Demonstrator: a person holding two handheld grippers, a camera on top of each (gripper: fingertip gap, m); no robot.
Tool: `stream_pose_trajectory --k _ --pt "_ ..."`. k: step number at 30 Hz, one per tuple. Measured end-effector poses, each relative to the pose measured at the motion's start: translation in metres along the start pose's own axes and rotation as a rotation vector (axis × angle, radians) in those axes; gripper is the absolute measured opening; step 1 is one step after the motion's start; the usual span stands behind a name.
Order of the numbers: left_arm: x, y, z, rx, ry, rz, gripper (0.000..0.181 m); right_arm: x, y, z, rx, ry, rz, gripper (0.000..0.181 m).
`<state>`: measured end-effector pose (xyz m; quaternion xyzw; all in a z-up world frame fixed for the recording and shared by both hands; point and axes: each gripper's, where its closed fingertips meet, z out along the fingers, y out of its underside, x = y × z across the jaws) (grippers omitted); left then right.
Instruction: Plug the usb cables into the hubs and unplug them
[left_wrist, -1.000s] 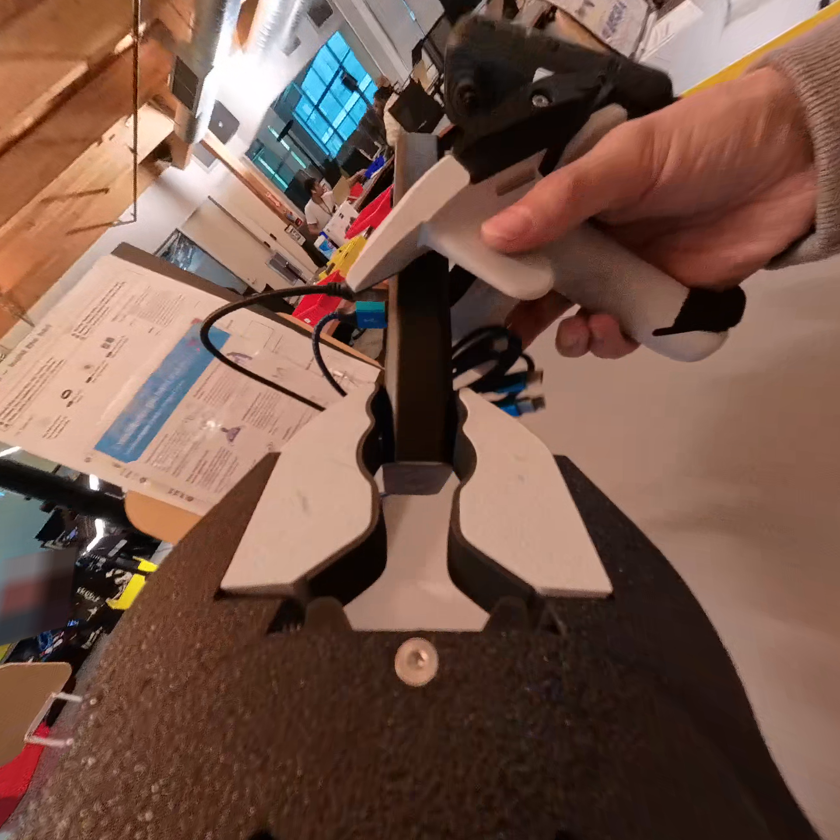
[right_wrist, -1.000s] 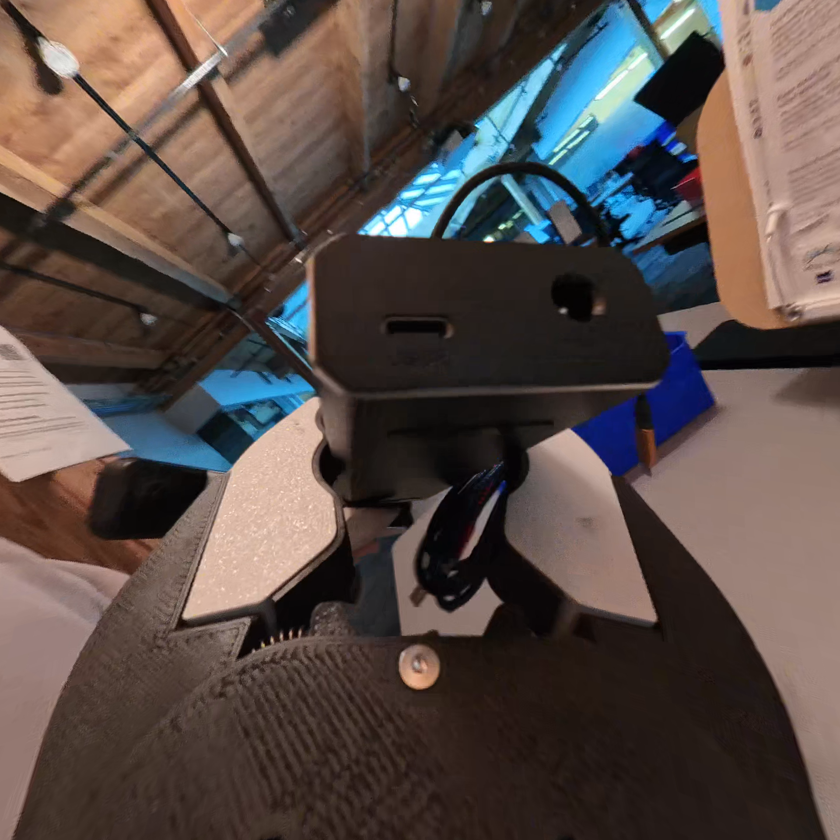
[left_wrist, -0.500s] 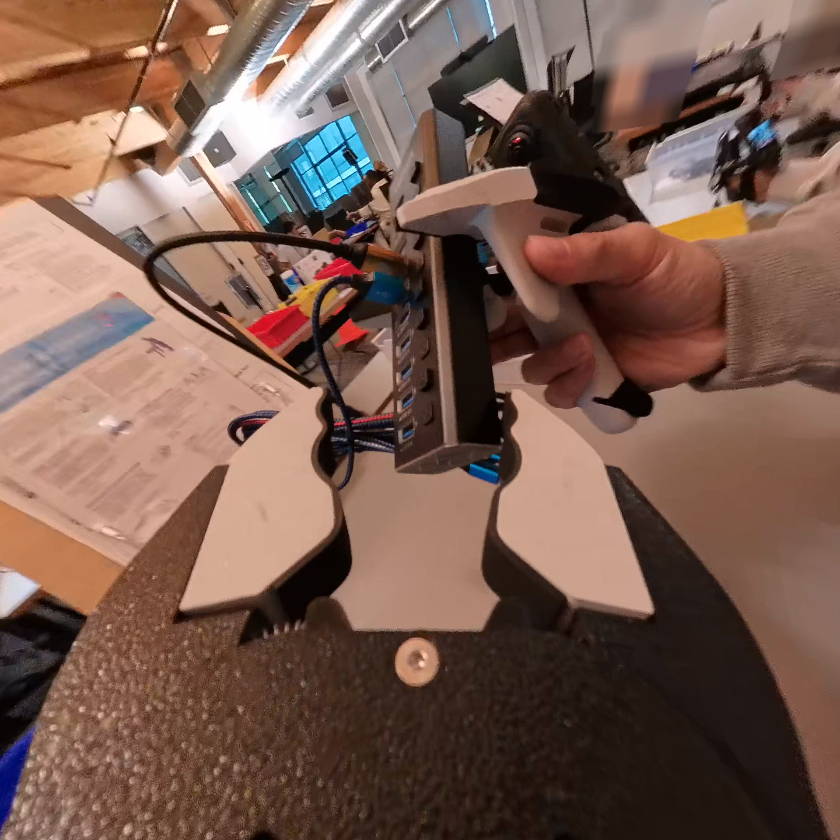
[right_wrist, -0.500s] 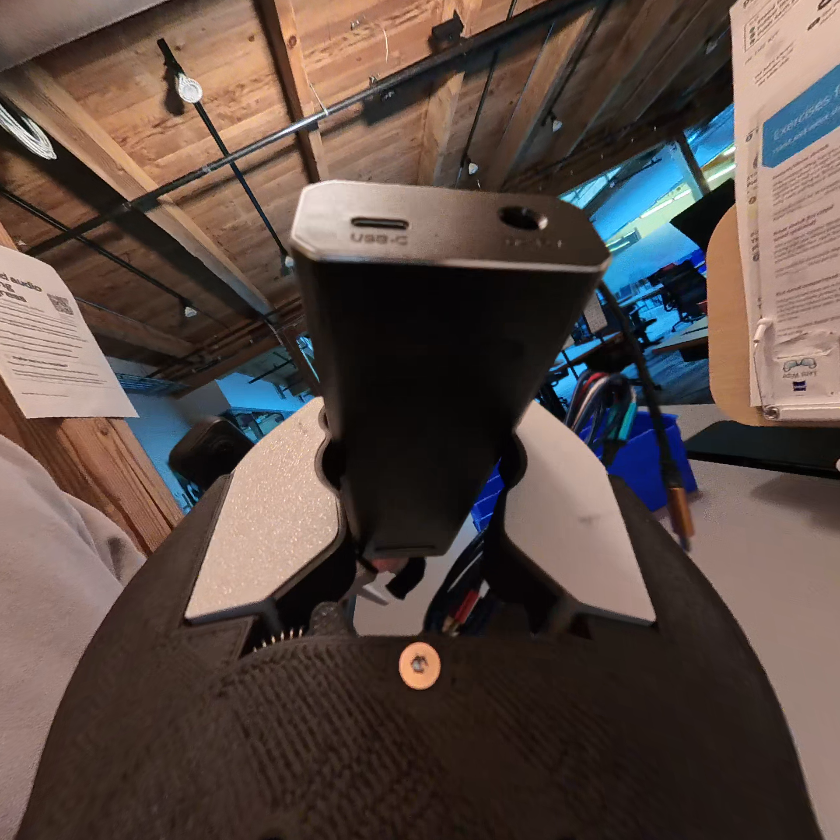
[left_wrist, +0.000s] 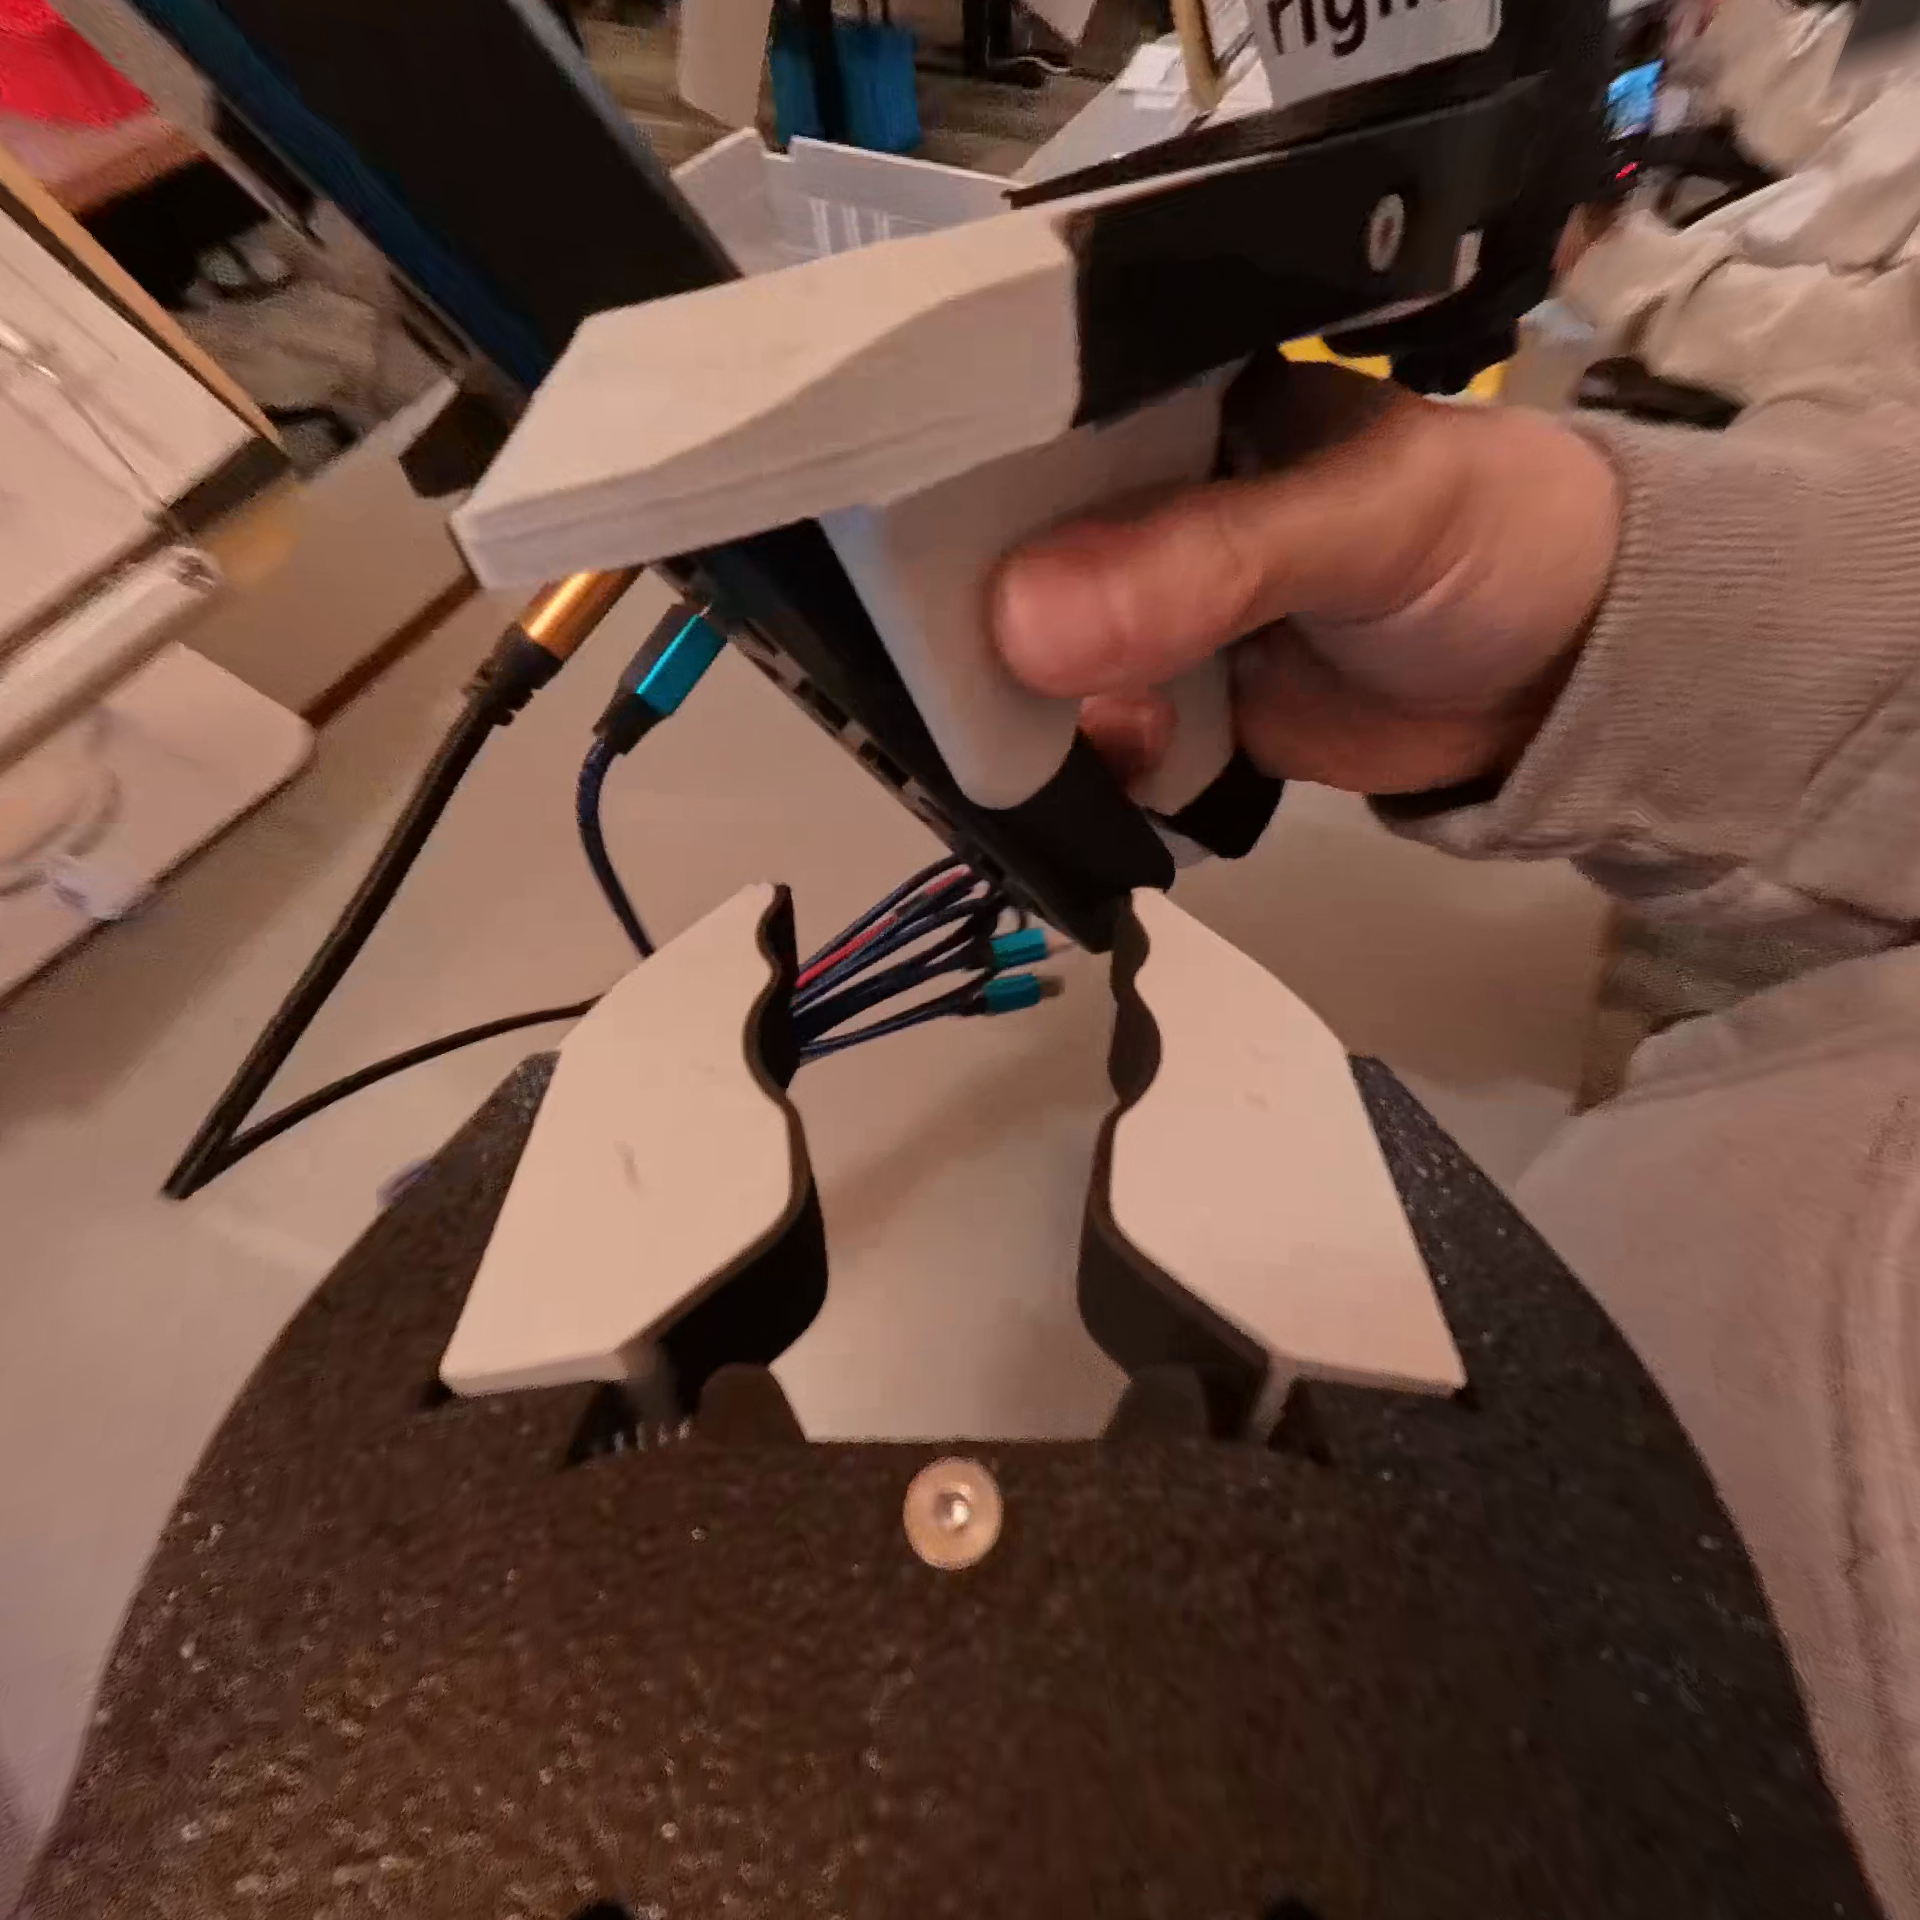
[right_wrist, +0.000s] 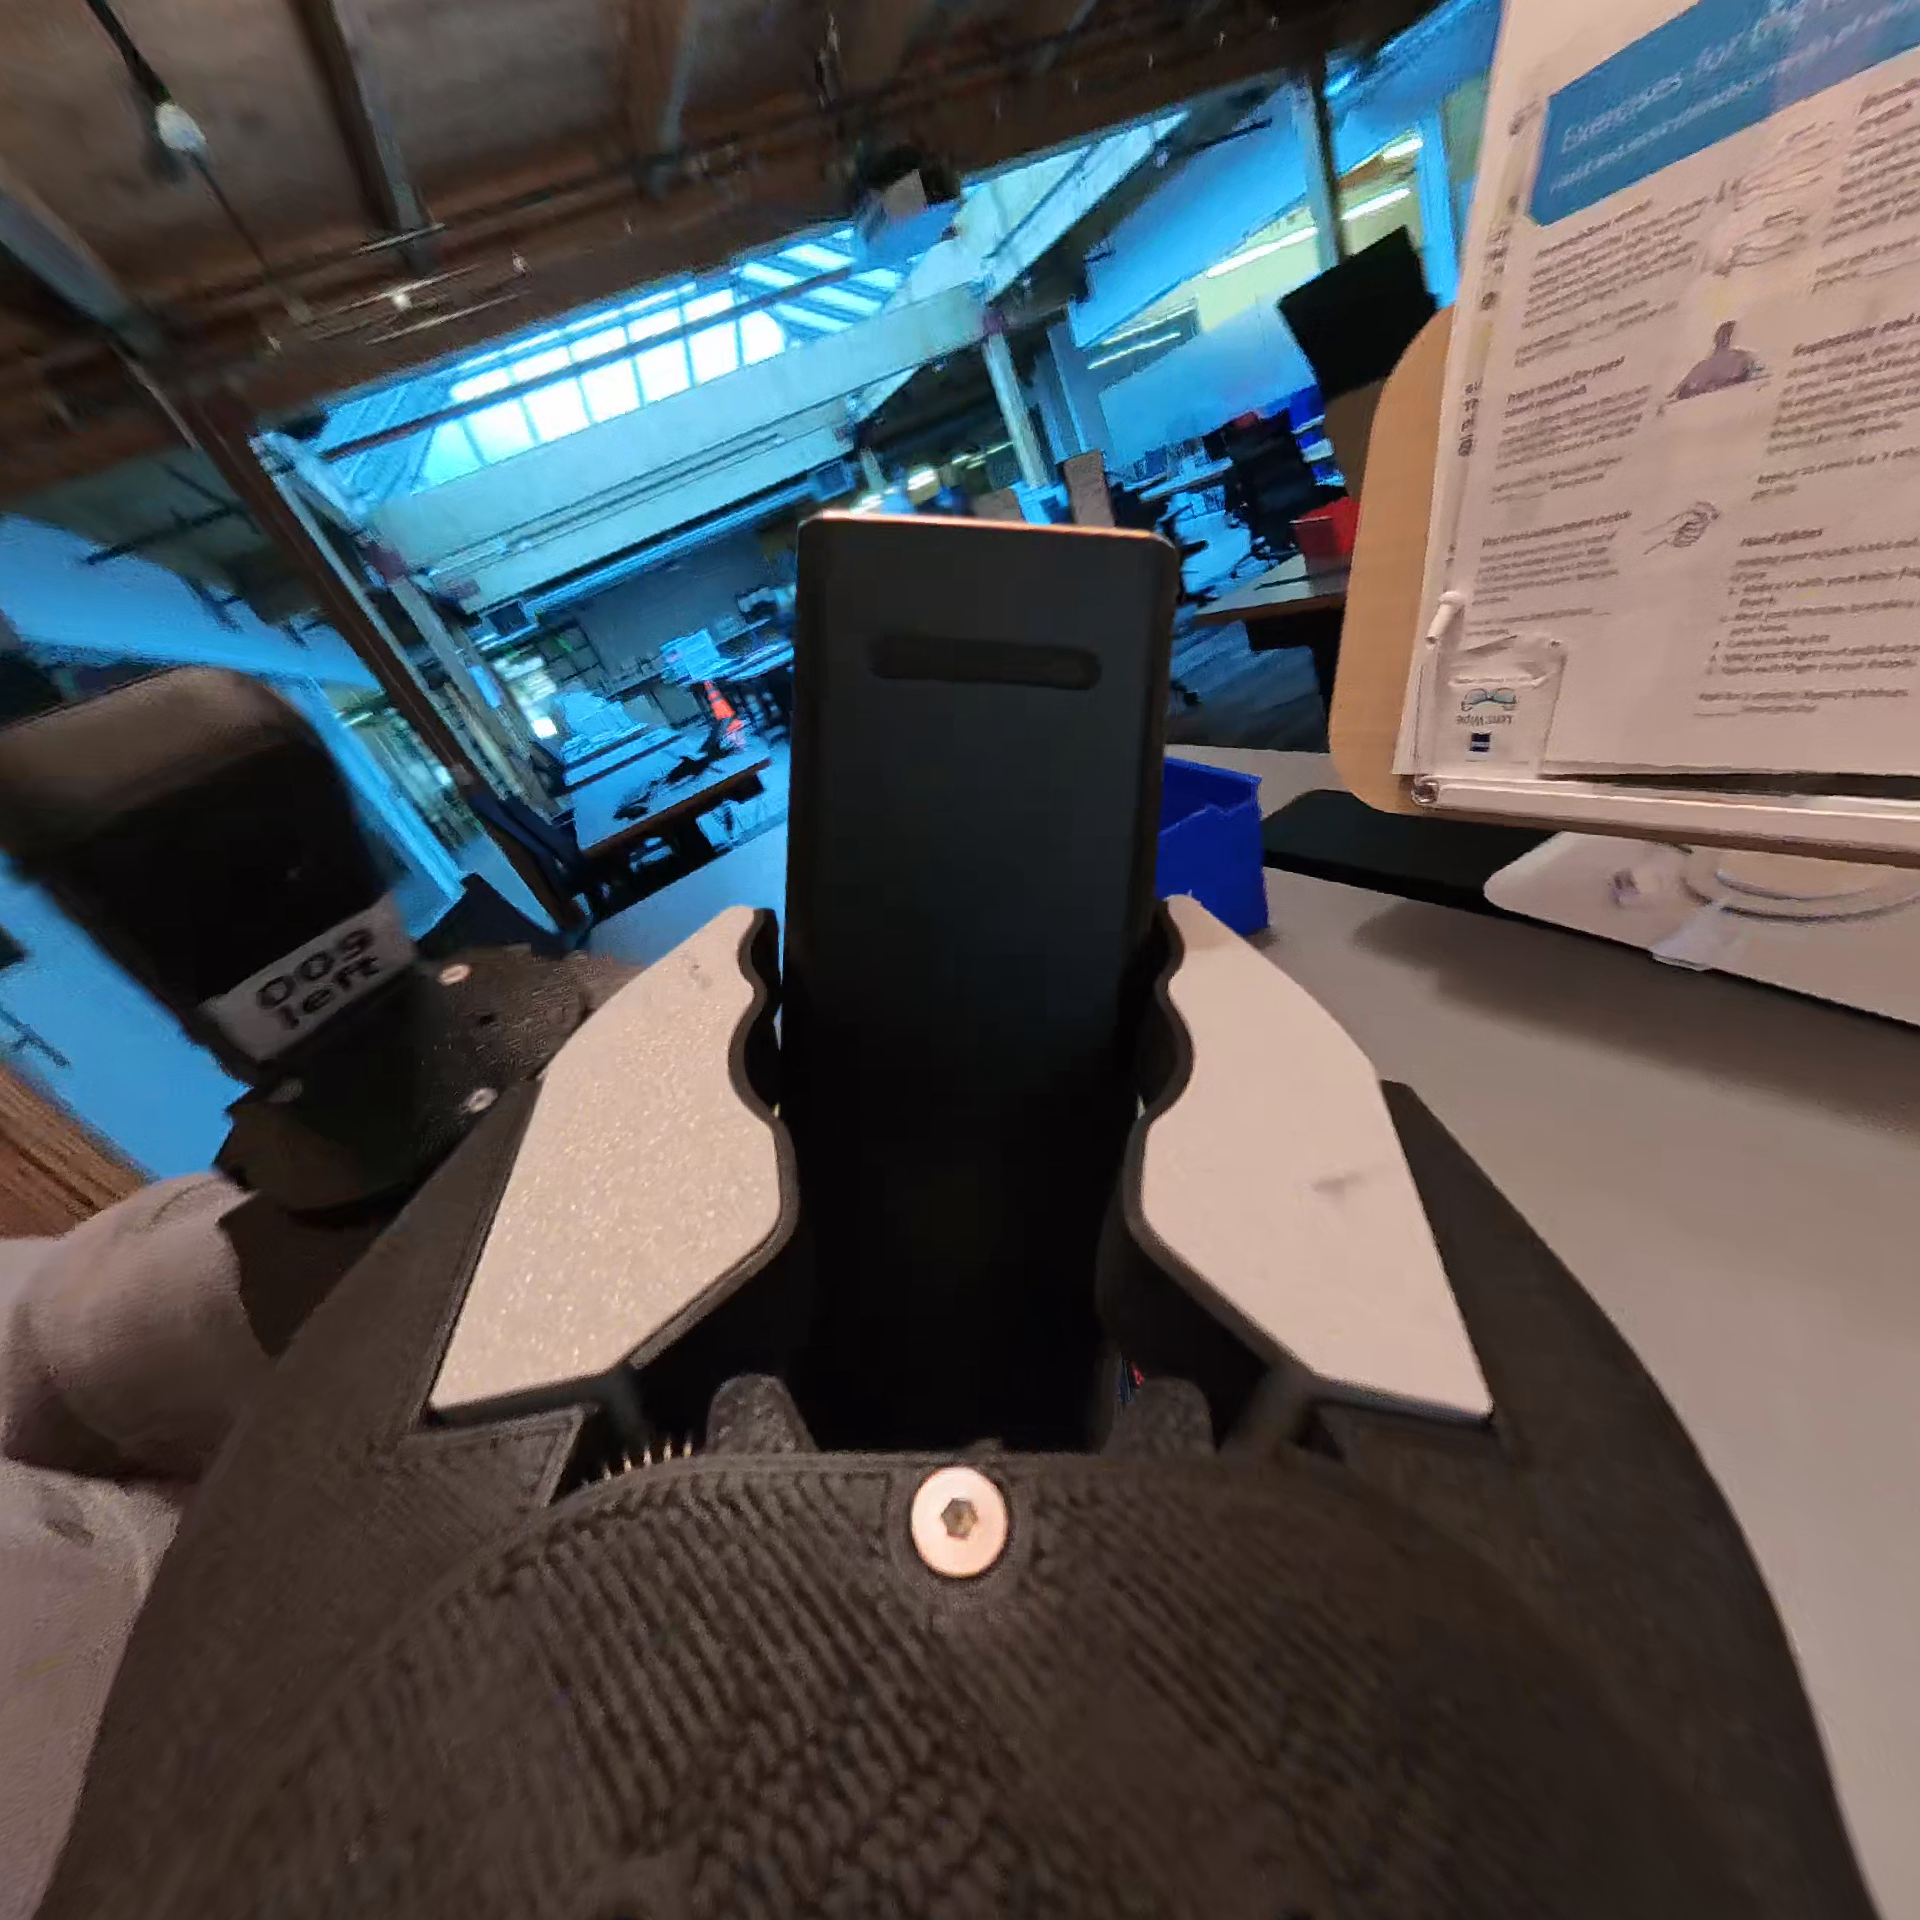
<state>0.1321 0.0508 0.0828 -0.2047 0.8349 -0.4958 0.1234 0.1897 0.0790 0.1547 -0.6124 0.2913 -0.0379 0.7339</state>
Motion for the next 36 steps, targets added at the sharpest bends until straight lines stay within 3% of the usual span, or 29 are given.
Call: stream_pose_trajectory --k 3,5,6,13,17,20,23,28,31,34,36 --pt "0.004 -0.011 -0.002 0.076 0.092 -0.197 0.049 -0.002 -0.002 -0.002 0.026 -0.013 0.01 0.068" --pt "0.008 -0.022 -0.004 0.145 0.166 -0.314 0.032 -0.004 0.001 0.0 0.022 -0.031 0.038 0.068" --pt "0.007 -0.019 -0.001 0.125 0.164 -0.33 0.034 -0.003 0.004 0.001 0.012 -0.019 0.045 0.068" --pt "0.003 -0.007 0.014 -0.002 -0.002 -0.265 0.04 0.007 0.02 0.004 -0.109 0.062 0.02 0.067" --pt "-0.015 0.005 0.017 -0.049 -0.189 -0.077 0.037 0.009 0.025 0.001 -0.203 0.087 -0.08 0.066" --pt "-0.028 0.006 0.016 0.013 -0.269 -0.065 0.03 0.011 0.021 -0.001 -0.232 0.109 -0.129 0.065" --pt "-0.034 0.003 0.017 0.079 -0.28 -0.067 0.029 0.014 0.019 0.0 -0.216 0.122 -0.06 0.064" --pt "-0.04 0.008 0.012 0.114 -0.241 -0.024 0.026 0.01 0.022 -0.002 -0.232 0.078 -0.102 0.063" --pt "-0.029 0.0 0.003 0.21 -0.102 -0.022 0.026 -0.006 0.013 -0.011 -0.237 -0.067 -0.192 0.06" --pt "-0.014 0.005 -0.003 0.249 0.069 0.002 0.026 -0.013 -0.017 -0.024 -0.15 -0.164 -0.296 0.076" --pt "-0.002 0.011 -0.006 0.267 0.189 0.025 0.026 -0.024 -0.032 -0.034 -0.154 -0.297 -0.277 0.064"
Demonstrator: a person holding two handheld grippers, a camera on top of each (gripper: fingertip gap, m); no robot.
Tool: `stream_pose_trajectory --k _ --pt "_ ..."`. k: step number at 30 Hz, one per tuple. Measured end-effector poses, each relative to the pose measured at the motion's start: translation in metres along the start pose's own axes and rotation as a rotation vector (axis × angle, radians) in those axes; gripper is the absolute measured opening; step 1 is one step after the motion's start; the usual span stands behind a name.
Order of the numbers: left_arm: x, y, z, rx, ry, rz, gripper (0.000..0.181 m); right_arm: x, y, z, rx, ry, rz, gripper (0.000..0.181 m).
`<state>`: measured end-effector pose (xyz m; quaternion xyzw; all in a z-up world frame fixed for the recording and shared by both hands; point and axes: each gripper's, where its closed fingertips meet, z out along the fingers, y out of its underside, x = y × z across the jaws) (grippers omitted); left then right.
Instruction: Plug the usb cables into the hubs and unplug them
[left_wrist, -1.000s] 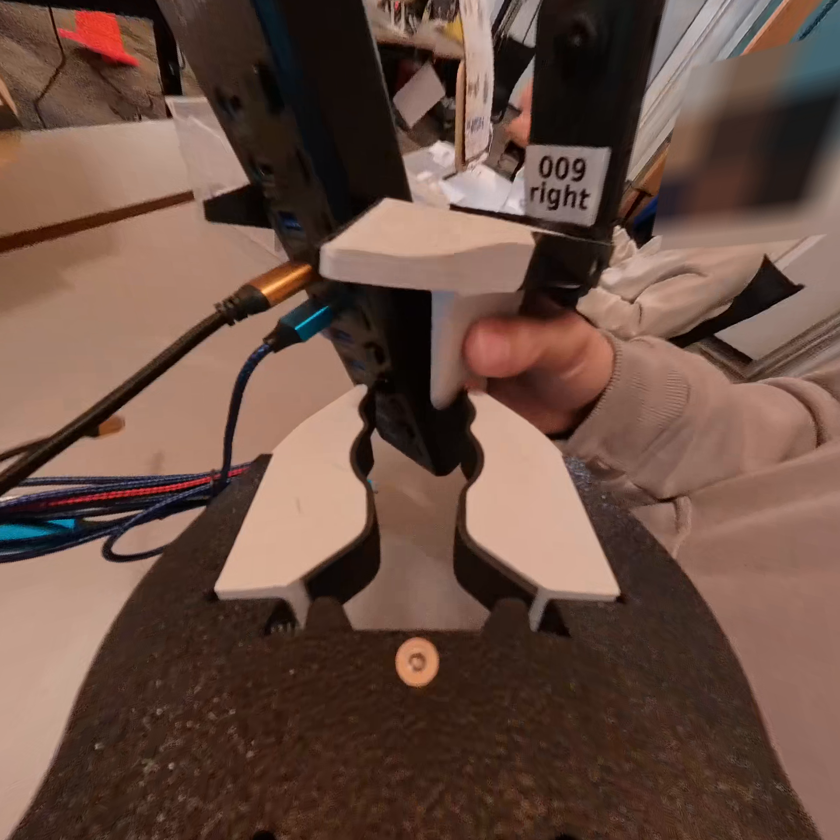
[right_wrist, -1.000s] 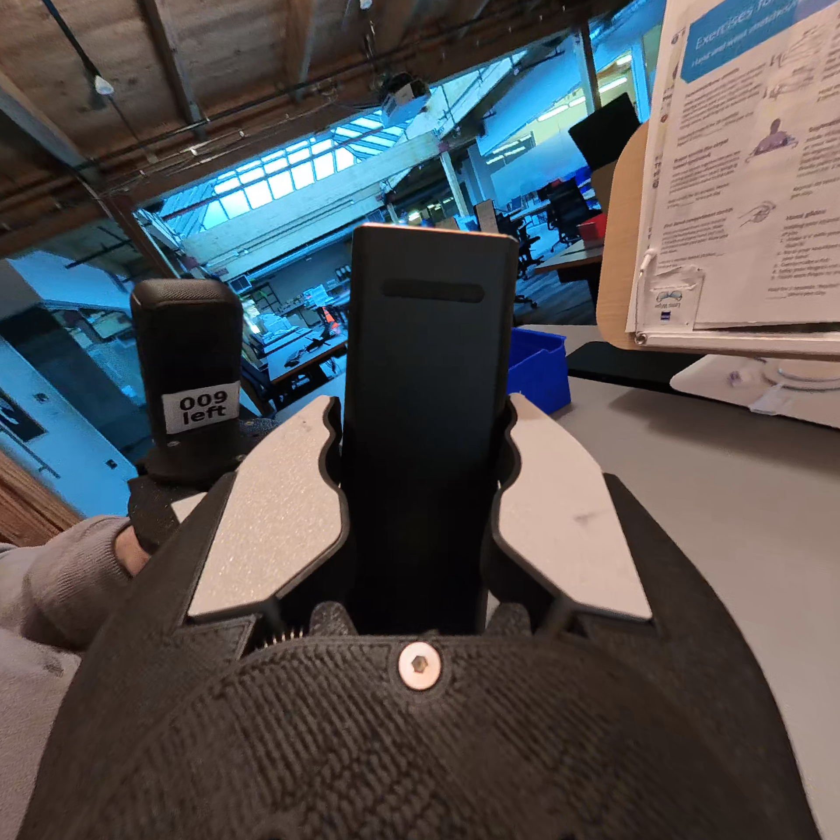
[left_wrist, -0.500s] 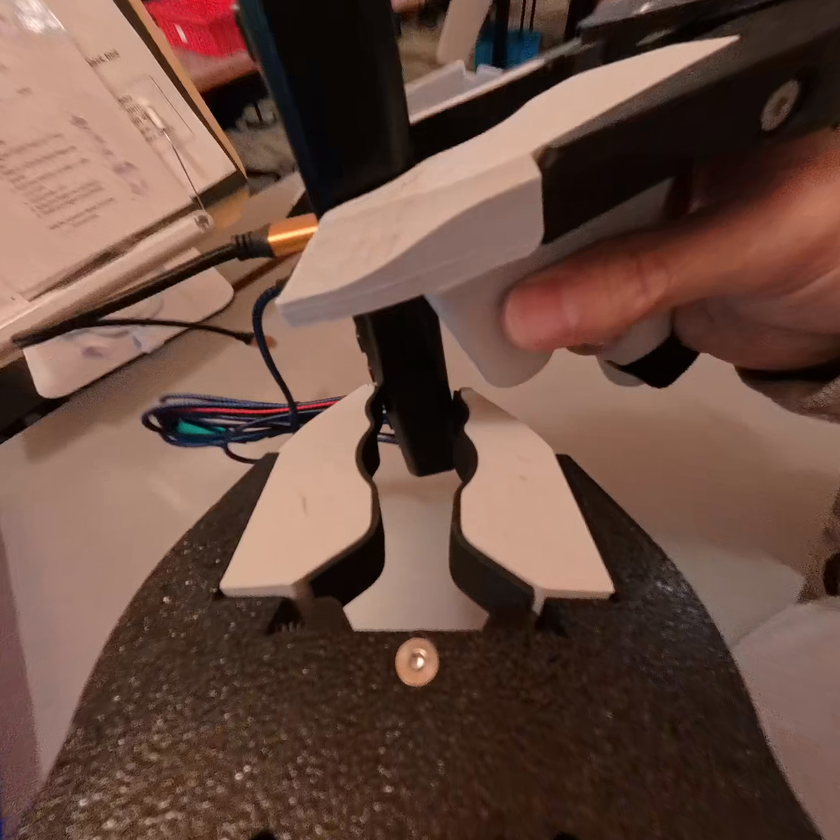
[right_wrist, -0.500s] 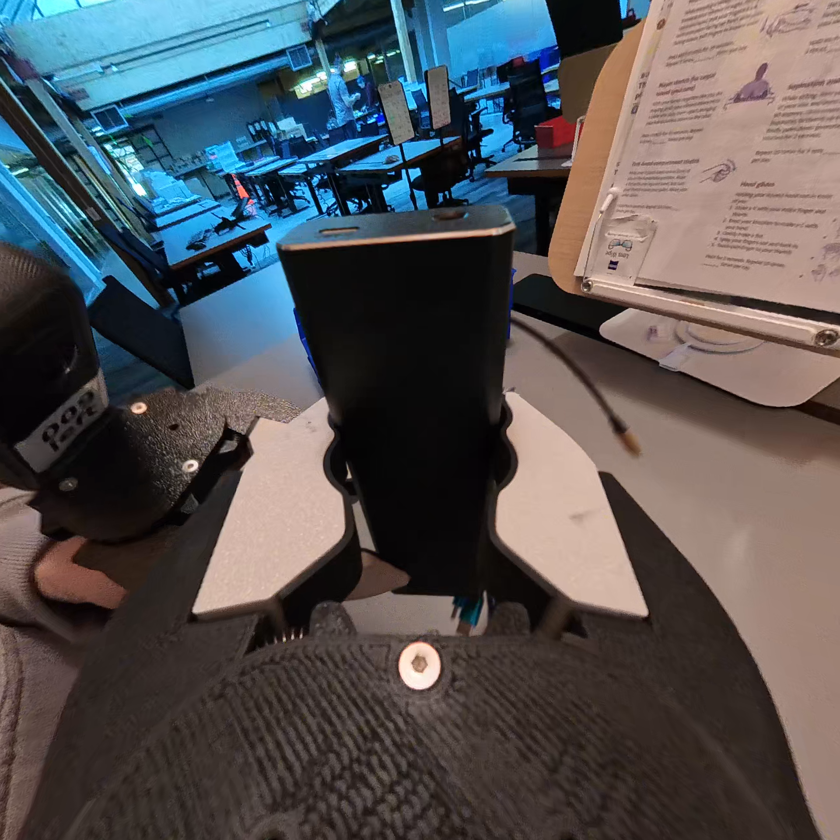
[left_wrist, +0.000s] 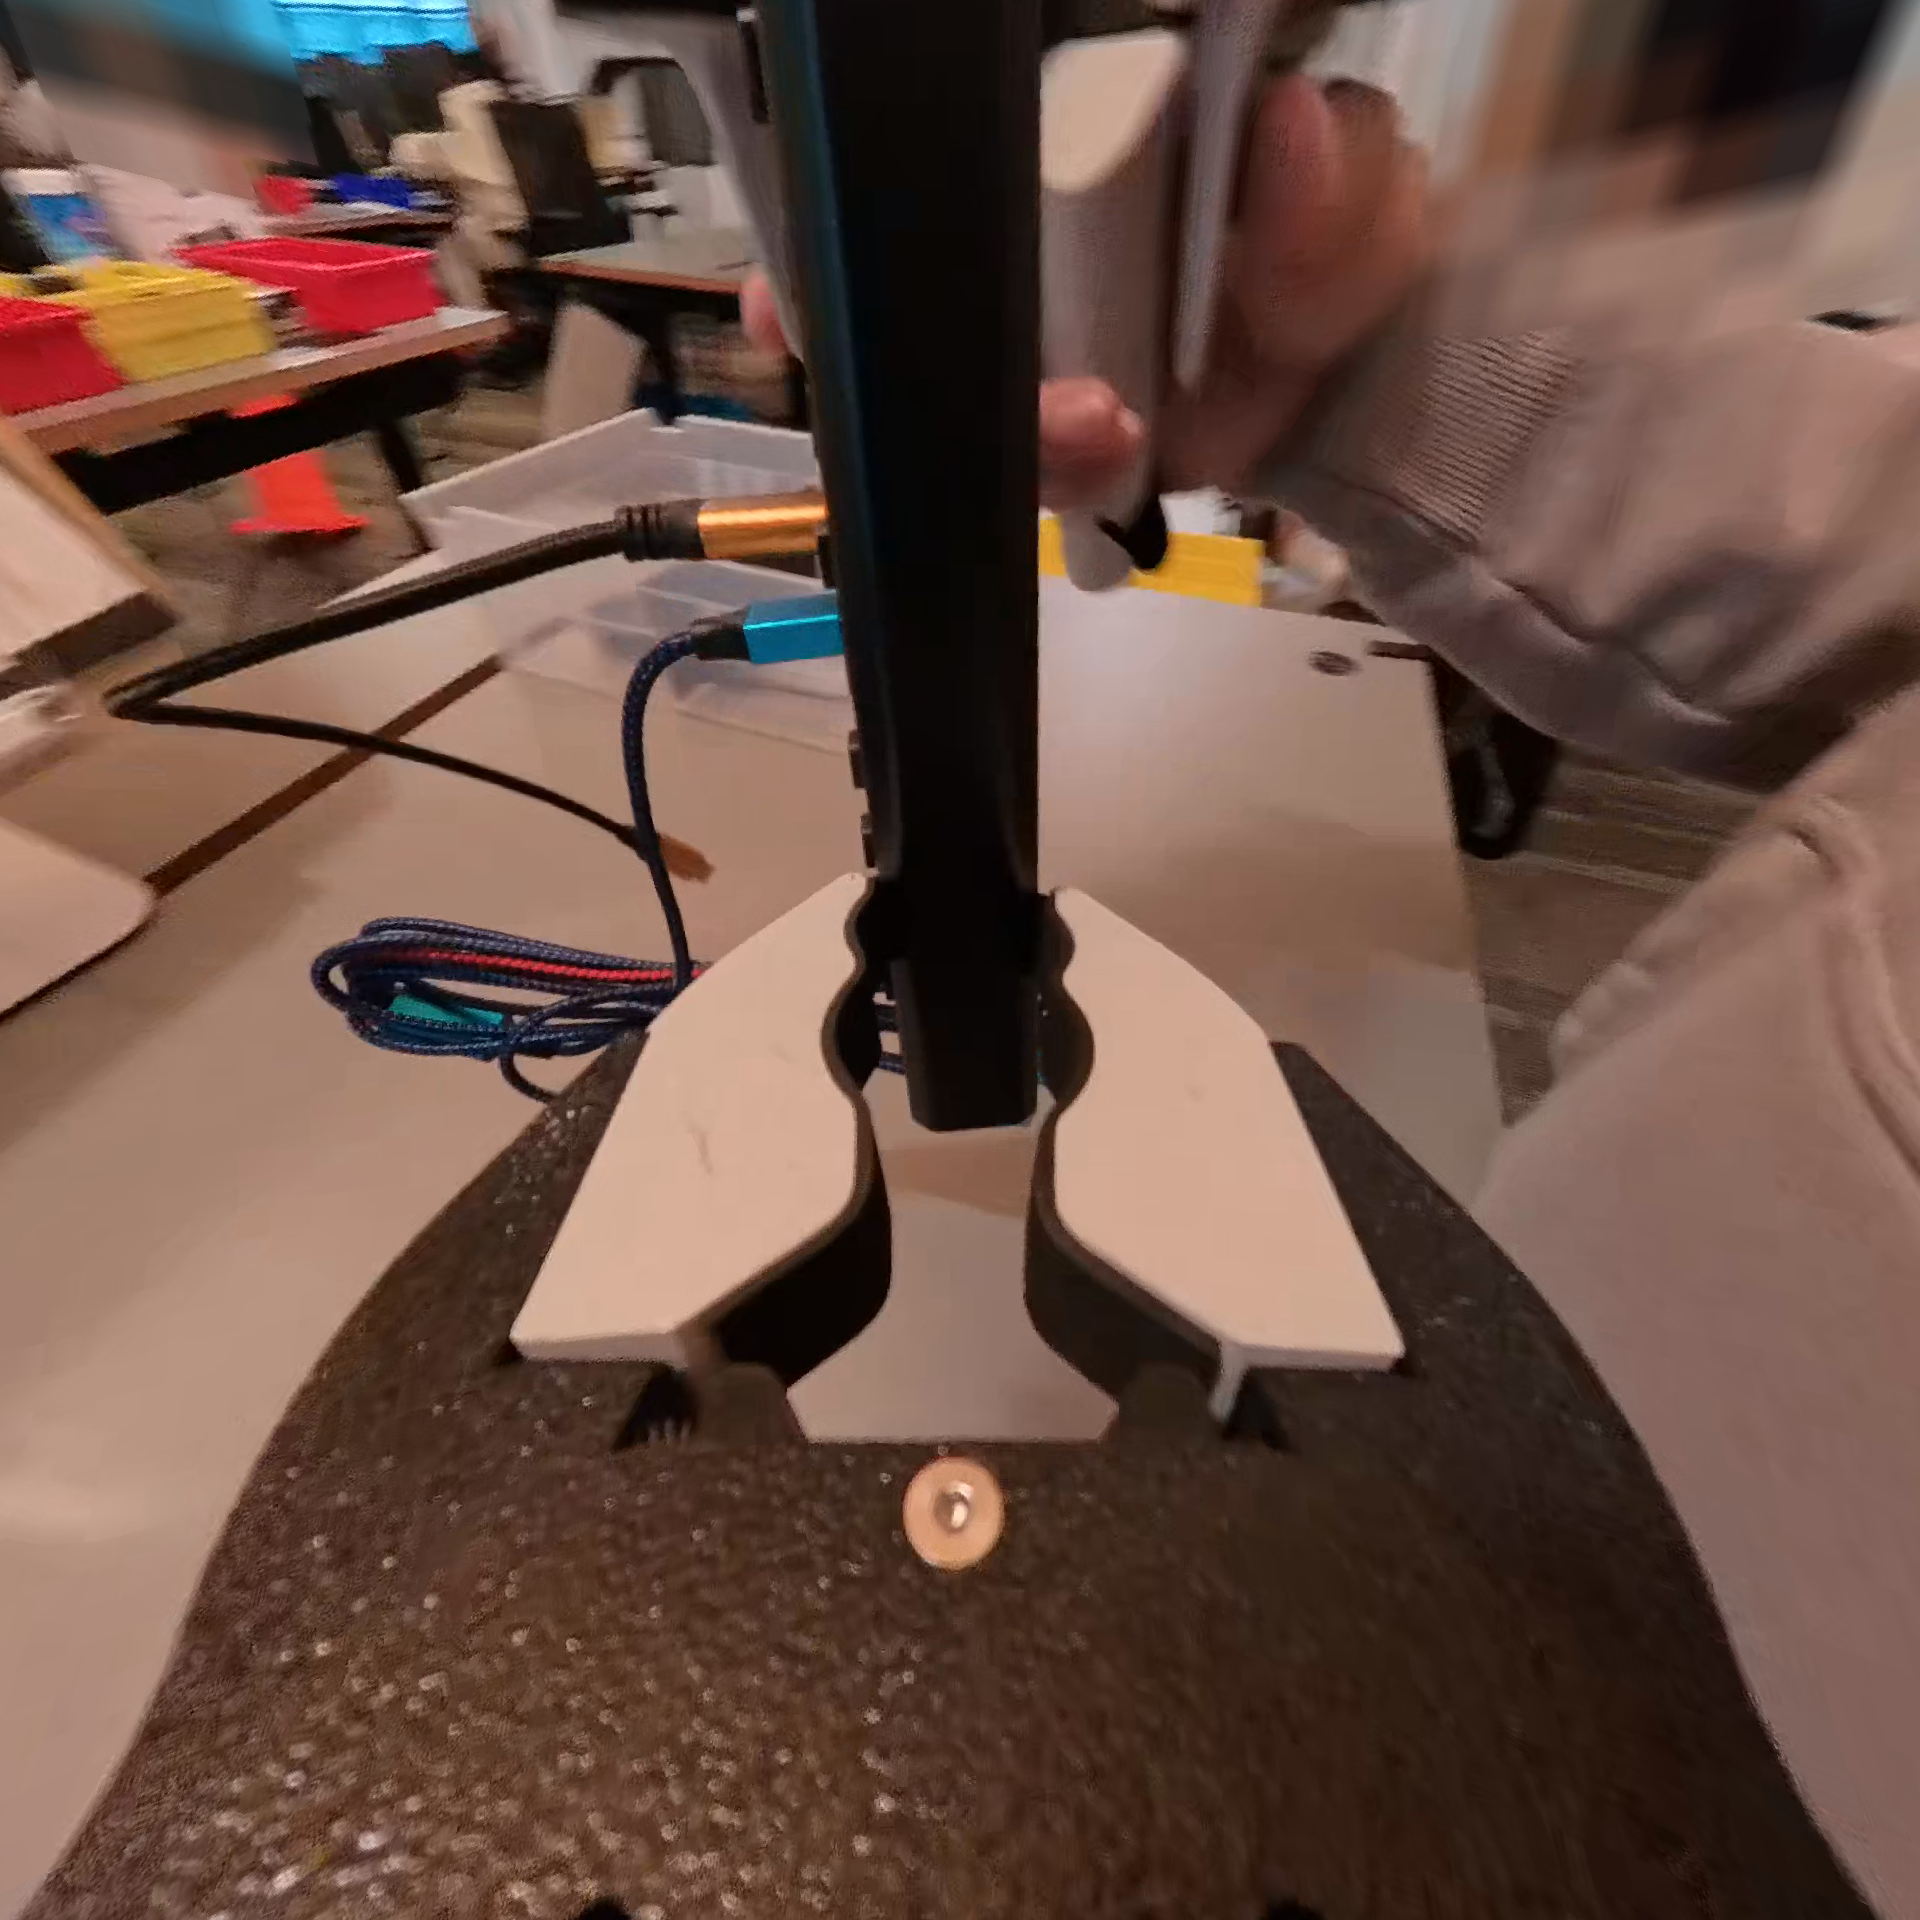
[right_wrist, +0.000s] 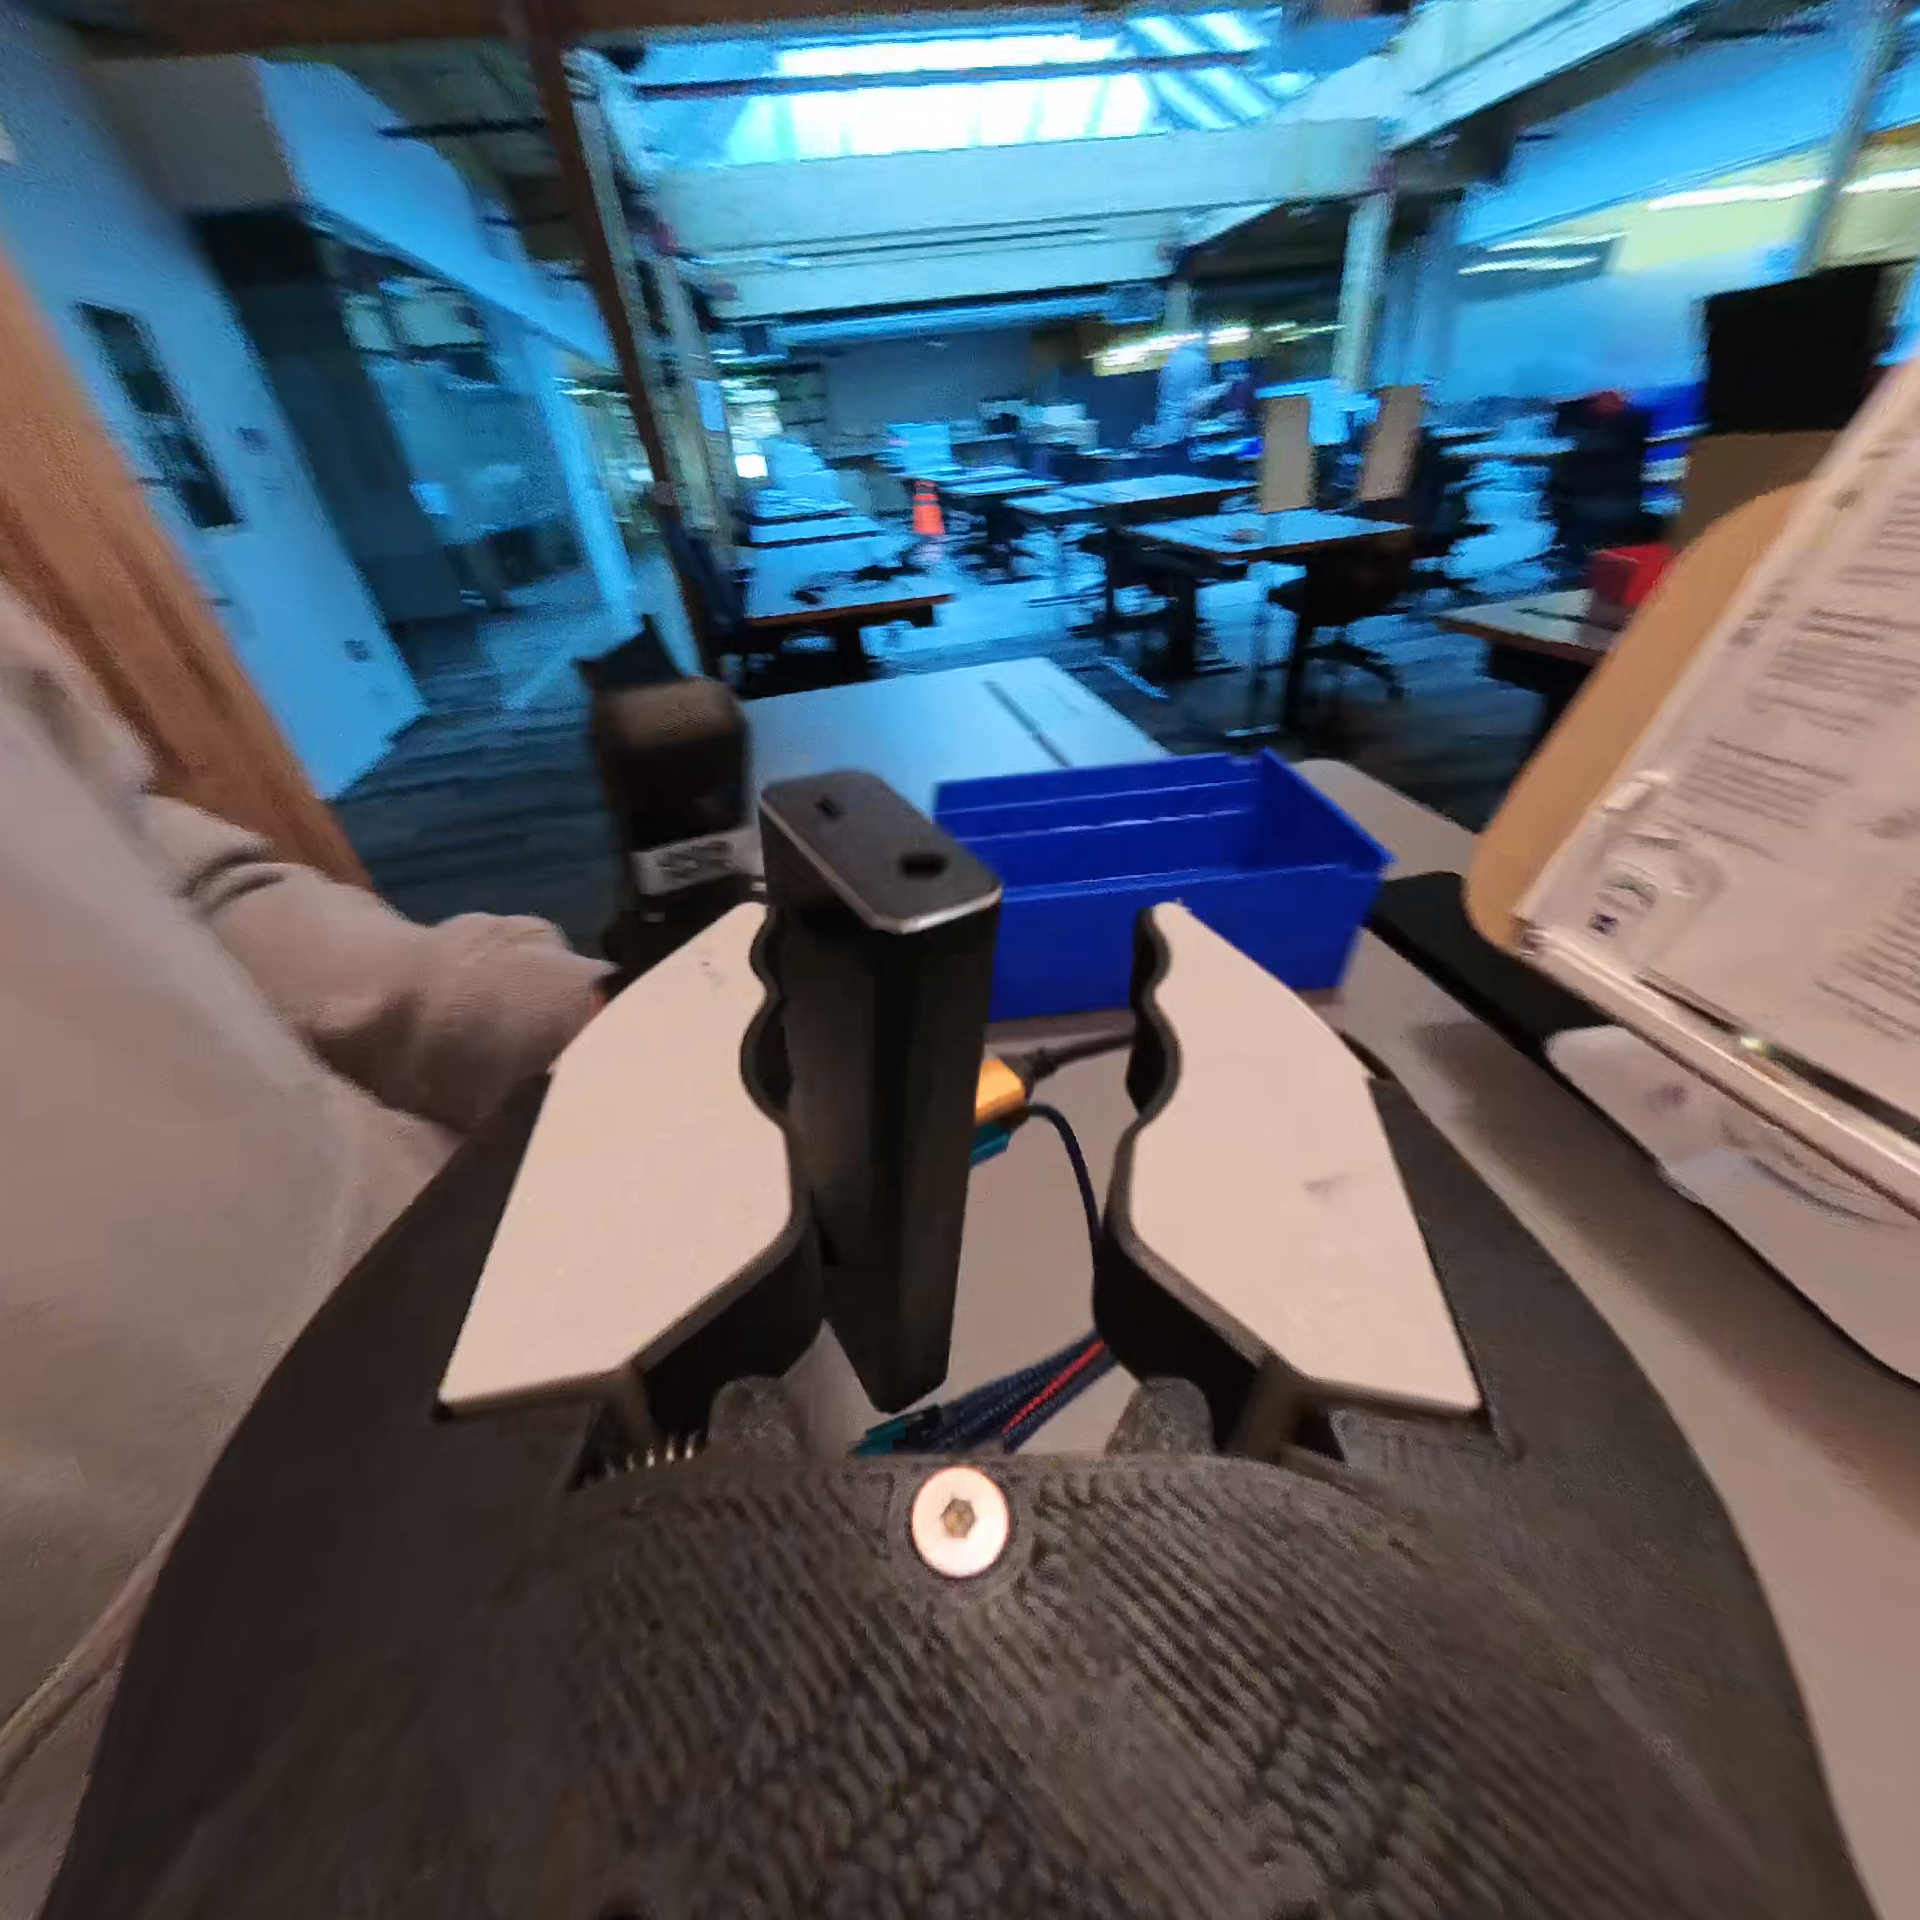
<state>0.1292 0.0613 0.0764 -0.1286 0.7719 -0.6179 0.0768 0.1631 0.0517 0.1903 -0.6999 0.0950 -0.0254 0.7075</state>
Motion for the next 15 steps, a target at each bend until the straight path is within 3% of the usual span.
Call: stream_pose_trajectory --k 3,5,6,7,10,15 --pt "0.017 0.005 -0.003 0.003 0.155 0.024 0.026 -0.019 0.001 -0.002 -0.106 -0.221 0.072 0.06" --pt "0.02 0.011 -0.003 -0.026 0.209 0.023 0.026 -0.043 0.006 -0.003 -0.191 -0.391 0.074 0.039" --pt "0.021 0.016 -0.003 -0.049 0.229 0.036 0.026 -0.052 0.011 -0.002 -0.242 -0.44 0.068 0.042" --pt "0.022 0.021 -0.003 -0.072 0.243 0.052 0.026 -0.051 0.018 0.0 -0.313 -0.428 0.035 0.029" --pt "0.018 0.029 -0.006 -0.094 0.244 0.041 0.026 -0.046 0.031 0.004 -0.475 -0.369 -0.049 0.028" --pt "-0.007 0.034 -0.012 -0.12 0.084 0.055 0.027 -0.031 0.034 0.017 -0.474 -0.225 -0.053 0.029"
